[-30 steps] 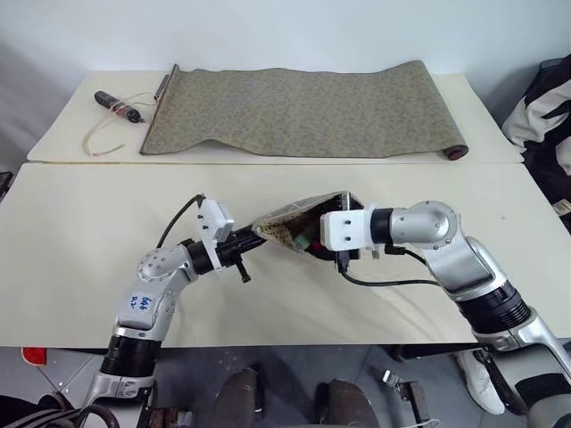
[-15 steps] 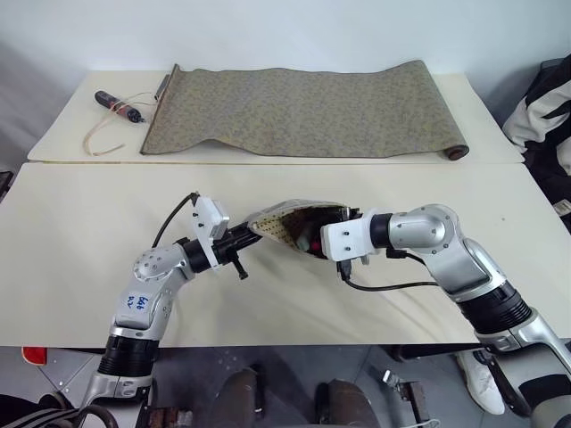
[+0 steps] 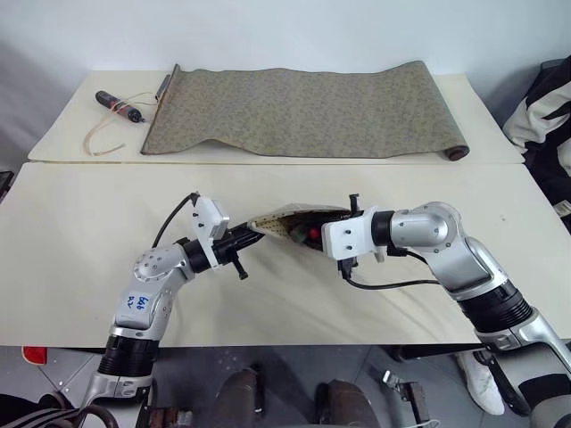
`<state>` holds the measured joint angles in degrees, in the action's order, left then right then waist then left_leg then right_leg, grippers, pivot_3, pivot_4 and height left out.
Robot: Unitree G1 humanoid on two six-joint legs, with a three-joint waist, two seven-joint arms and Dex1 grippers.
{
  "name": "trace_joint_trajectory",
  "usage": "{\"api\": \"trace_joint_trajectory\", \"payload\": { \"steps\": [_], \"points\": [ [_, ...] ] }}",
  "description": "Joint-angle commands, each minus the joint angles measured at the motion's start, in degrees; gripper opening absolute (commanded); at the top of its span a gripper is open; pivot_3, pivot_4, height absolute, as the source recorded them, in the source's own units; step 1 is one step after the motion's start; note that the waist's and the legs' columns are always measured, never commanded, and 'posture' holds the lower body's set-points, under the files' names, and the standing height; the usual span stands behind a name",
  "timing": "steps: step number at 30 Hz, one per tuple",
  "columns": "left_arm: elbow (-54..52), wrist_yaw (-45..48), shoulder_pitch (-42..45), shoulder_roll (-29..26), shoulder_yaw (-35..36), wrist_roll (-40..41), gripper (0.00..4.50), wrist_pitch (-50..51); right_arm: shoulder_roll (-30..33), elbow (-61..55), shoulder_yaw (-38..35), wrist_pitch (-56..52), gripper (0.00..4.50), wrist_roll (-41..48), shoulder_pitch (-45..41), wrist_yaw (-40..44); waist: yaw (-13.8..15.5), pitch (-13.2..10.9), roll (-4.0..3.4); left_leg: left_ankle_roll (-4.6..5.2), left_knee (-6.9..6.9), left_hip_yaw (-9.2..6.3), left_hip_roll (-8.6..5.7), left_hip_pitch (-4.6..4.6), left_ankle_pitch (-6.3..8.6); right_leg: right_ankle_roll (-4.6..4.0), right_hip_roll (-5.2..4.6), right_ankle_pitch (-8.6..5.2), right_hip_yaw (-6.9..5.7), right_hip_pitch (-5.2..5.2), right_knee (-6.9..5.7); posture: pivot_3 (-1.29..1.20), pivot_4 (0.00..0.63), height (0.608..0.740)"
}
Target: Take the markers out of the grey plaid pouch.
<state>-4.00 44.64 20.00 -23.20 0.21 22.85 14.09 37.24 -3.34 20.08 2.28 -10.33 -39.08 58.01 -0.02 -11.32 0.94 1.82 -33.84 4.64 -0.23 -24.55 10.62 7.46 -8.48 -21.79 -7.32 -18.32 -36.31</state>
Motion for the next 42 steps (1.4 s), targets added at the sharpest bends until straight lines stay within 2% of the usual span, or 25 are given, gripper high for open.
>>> {"api": "trace_joint_trajectory", "payload": {
  "steps": [1,11,19,22,26,28,30,34,35,42],
  "points": [
    [-1.5,0.1,0.4,0.0,1.1,0.5,0.0,-1.6,-0.8,-3.3,-2.9,-1.7,0.72,4.1,-0.8,0.8,0.0,0.0,0.0,0.0,0.0,0.0,0.0,0.0,0.0,0.0,0.0,0.0,0.0,0.0,0.01,0.0,0.15,0.74],
    [-0.8,-1.1,0.8,0.5,1.1,-0.6,0.0,-2.9,-0.4,-10.5,-10.0,-15.0,0.71,19.4,1.1,5.3,0.1,0.0,0.0,0.03,0.0,-0.01,0.0,0.0,0.02,0.0,-0.02,0.0,-0.01,0.0,0.01,0.0,0.15,0.74],
    [0.2,-2.2,1.0,0.1,1.6,-1.5,0.0,-4.0,1.6,-19.3,-23.1,-36.5,0.71,39.6,-1.3,2.5,0.1,0.0,0.0,0.07,0.01,-0.02,0.01,-0.01,0.05,0.0,-0.03,0.0,-0.02,0.02,0.08,0.0,0.15,0.74],
    [0.5,-1.8,0.6,0.0,1.8,-1.6,0.0,-4.4,4.8,-18.7,-30.4,-46.5,0.71,48.1,-4.7,-0.3,0.1,0.0,0.0,0.09,0.01,-0.02,0.01,-0.03,0.06,0.0,-0.05,0.01,-0.02,0.02,0.13,0.0,0.15,0.74],
    [0.9,-1.5,0.4,0.0,2.0,-1.6,0.0,-4.8,12.8,-15.2,-34.6,-55.2,0.71,51.9,-5.9,-0.6,0.5,0.0,0.0,0.15,0.0,-0.05,0.0,-0.18,0.11,0.02,-0.07,0.03,-0.09,-0.01,0.29,0.0,0.15,0.74],
    [1.1,-1.3,0.5,0.0,2.0,-1.4,0.0,-5.0,18.5,-13.6,-34.3,-56.8,0.71,50.9,-4.2,1.5,0.5,0.0,0.0,0.18,-0.02,-0.04,0.01,-0.28,0.15,0.04,-0.08,0.06,-0.1,-0.05,0.37,0.0,0.15,0.74],
    [1.2,-1.2,0.5,0.1,2.0,-1.3,0.0,-5.0,21.6,-12.8,-33.6,-57.3,0.71,50.7,-3.1,2.6,0.5,0.0,0.0,0.19,-0.07,-0.03,0.01,-0.45,0.15,0.04,-0.08,0.08,-0.14,-0.15,0.4,0.0,0.15,0.74],
    [1.3,-1.0,0.6,0.3,1.8,-1.5,0.0,-5.3,30.2,-7.3,-21.8,-41.6,0.71,32.7,7.7,4.2,0.7,0.0,0.01,0.21,-0.16,-0.02,0.01,-0.49,0.16,0.07,-0.07,0.09,-0.19,-0.14,0.4,0.0,0.15,0.74],
    [1.2,-1.1,0.6,0.4,1.8,-1.5,0.0,-5.3,31.1,-6.0,-20.1,-37.5,0.71,29.8,9.9,4.8,0.9,0.0,0.01,0.22,-0.17,0.0,0.01,-0.51,0.16,0.09,-0.07,0.1,-0.19,-0.14,0.43,0.0,0.15,0.74],
    [-0.6,-1.4,-0.4,0.1,1.8,-1.3,0.0,-4.5,28.6,4.0,-10.8,-26.7,0.71,16.8,8.0,3.1,1.2,-0.1,-0.23,0.29,-0.27,0.21,0.05,-0.5,0.13,0.2,-0.05,0.18,-0.03,-0.19,0.44,0.0,0.15,0.74]
  ]
}}
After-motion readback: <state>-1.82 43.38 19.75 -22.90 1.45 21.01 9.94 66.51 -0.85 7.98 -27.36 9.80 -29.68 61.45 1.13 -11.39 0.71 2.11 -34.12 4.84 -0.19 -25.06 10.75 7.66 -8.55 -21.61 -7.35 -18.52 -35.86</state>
